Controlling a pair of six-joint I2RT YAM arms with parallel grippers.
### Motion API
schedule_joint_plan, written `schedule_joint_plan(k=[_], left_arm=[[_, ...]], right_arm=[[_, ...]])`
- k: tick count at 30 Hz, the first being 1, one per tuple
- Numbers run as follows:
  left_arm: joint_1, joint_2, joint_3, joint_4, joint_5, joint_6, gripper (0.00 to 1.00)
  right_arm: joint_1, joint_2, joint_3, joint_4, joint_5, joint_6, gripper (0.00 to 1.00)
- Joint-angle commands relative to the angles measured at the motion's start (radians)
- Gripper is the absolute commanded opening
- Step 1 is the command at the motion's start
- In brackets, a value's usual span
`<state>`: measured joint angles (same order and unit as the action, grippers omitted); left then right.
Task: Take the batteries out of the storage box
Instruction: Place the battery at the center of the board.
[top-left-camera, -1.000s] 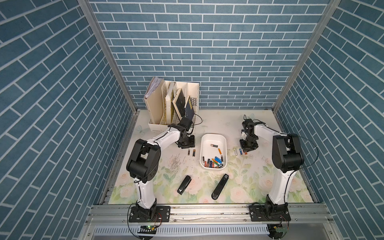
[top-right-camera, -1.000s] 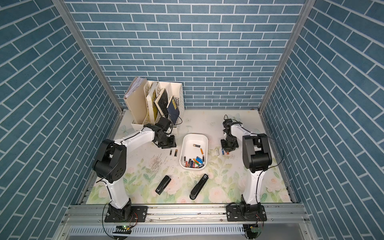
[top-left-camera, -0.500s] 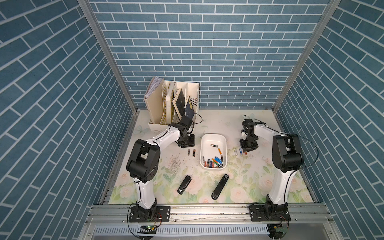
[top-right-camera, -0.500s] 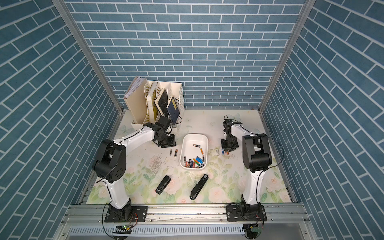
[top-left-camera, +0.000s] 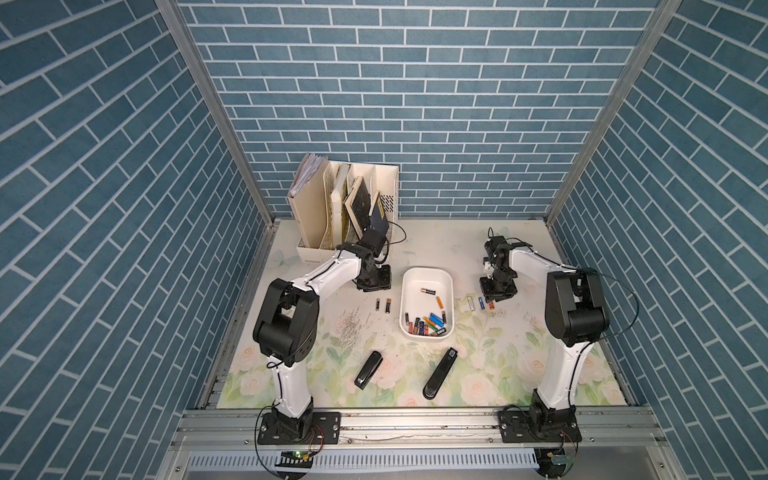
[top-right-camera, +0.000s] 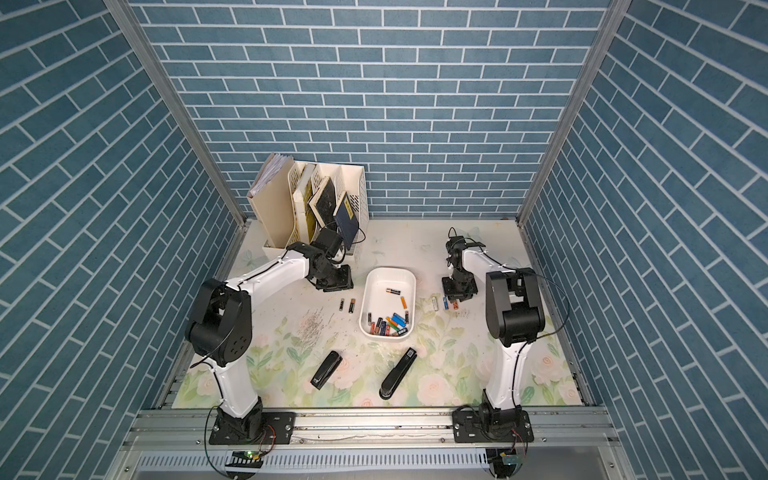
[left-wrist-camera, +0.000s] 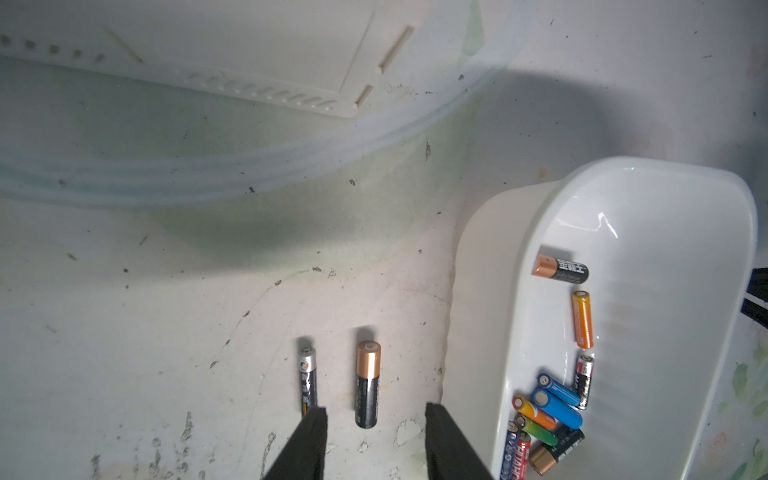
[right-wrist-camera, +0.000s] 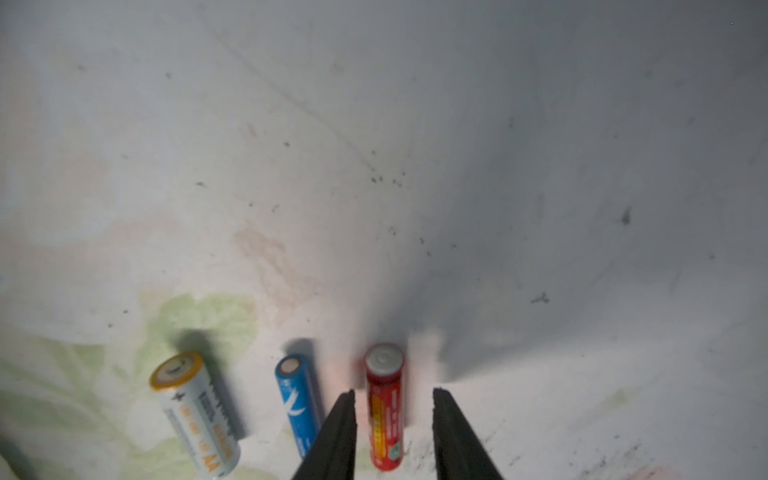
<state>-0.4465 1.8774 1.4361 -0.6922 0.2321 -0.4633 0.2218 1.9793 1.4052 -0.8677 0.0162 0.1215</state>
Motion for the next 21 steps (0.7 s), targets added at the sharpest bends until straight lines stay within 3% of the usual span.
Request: schedule_joint_plan(k=[1, 12, 21], left_arm=[[-0.009, -0.039, 0.024, -0.028, -0.021, -0.006, 0.45], [-0.027, -0.051, 0.112, -0.1, -0.109, -0.01, 0.46], [-0.175, 0.025, 0.25, -0.158, -0.207, -0.042, 0.46]], right_arm=[[-0.004, -0.049, 0.036, -0.031, 0.02, -0.025, 0.35], [0.0, -0.077, 0.11, -0.057, -0.021, -0.019, 0.35], [0.036, -0.072, 0.24, -0.123, -0.028, -0.003, 0.36]])
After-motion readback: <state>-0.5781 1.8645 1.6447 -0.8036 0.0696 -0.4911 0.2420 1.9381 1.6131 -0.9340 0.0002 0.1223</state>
